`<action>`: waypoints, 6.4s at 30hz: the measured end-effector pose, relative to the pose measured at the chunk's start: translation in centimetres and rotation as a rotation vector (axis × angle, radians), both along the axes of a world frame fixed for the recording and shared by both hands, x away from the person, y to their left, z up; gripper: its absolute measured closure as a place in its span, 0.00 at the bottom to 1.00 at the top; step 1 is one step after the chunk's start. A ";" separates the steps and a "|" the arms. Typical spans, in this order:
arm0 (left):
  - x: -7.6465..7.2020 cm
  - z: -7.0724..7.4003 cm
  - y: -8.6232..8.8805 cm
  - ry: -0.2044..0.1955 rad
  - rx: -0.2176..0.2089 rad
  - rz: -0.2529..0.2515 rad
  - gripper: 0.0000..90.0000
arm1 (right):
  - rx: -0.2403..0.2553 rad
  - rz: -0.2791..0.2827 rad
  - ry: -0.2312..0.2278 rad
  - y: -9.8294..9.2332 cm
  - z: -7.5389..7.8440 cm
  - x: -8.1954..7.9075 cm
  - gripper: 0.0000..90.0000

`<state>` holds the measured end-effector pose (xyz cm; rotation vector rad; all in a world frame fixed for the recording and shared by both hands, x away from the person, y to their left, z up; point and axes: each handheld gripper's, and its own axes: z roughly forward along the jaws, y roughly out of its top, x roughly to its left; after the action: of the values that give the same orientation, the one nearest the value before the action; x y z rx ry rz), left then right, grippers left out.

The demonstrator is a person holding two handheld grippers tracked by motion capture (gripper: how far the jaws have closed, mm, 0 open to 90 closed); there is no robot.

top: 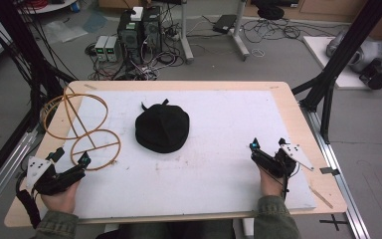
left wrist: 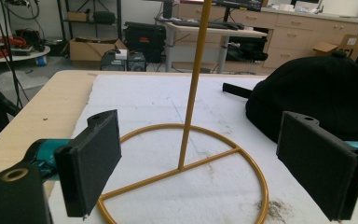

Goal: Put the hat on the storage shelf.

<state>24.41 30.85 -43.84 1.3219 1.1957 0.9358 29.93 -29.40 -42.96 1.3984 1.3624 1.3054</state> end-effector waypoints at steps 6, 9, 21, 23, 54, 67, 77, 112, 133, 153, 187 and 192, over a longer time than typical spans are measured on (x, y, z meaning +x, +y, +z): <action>0.1 0.0 -0.2 -0.005 0.014 -0.006 0.16 | 0.009 -0.008 -0.020 -0.4 0.0 -0.3 0.04; 0.1 0.0 -0.2 -0.006 0.017 -0.006 0.16 | 0.010 -0.002 -0.021 -0.3 0.0 -0.3 0.04; 0.1 0.0 -0.1 -0.004 0.015 -0.005 0.16 | 0.036 0.010 -0.012 -0.5 0.1 -0.2 0.03; 0.1 0.0 -0.1 -0.007 0.015 -0.004 0.16 | 0.047 0.018 -0.010 -0.5 0.2 -0.2 0.03; 0.2 0.0 -0.1 0.007 0.001 -0.010 0.16 | -0.089 0.221 -0.006 3.9 2.4 2.3 0.03; 0.1 0.0 0.0 0.005 0.005 -0.010 0.16 | -0.097 0.322 0.006 7.1 3.1 4.0 0.03; 0.1 0.0 0.0 0.008 0.004 -0.016 0.16 | -0.120 0.406 0.032 11.3 2.5 5.4 0.03; 0.2 -0.1 0.1 0.016 -0.020 -0.032 0.16 | -0.165 0.556 0.136 20.7 1.6 7.0 0.03; 0.3 -0.1 0.1 0.013 -0.020 -0.019 0.16 | -0.241 0.603 0.197 25.7 0.4 8.1 0.04; 0.4 -0.2 0.2 0.021 -0.030 -0.027 0.16 | -0.270 0.510 0.217 26.4 0.2 8.7 0.60; 0.6 -0.3 -0.1 0.030 -0.028 -0.046 0.16 | -0.200 0.490 0.074 24.3 2.9 7.3 0.97; 0.6 -0.3 -0.2 0.030 -0.030 -0.050 0.16 | -0.169 0.481 0.016 23.6 3.8 6.9 0.97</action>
<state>24.98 30.69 -44.13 1.3396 1.1896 0.8617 36.84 -5.76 -39.12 1.0011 1.8487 1.4358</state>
